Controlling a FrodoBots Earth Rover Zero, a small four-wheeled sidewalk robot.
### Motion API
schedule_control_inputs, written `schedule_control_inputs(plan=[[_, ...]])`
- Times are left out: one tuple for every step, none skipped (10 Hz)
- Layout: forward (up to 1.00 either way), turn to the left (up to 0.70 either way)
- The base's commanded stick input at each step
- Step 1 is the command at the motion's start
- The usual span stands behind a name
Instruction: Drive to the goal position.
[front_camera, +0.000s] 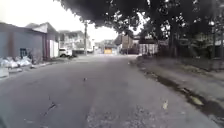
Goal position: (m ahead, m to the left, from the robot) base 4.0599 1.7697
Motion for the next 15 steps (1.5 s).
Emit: schedule_control_inputs(plan=[[1.0, 0.06], [1.0, 0.06], [1.0, 0.06], [1.0, 0.06], [1.0, 0.06], [1.0, 0.06], [1.0, 0.06], [1.0, 0.06], [1.0, 0.06], [1.0, 0.06], [1.0, 0.06], [1.0, 0.06], [1.0, 0.06], [1.0, 0.06], [1.0, 0.06]])
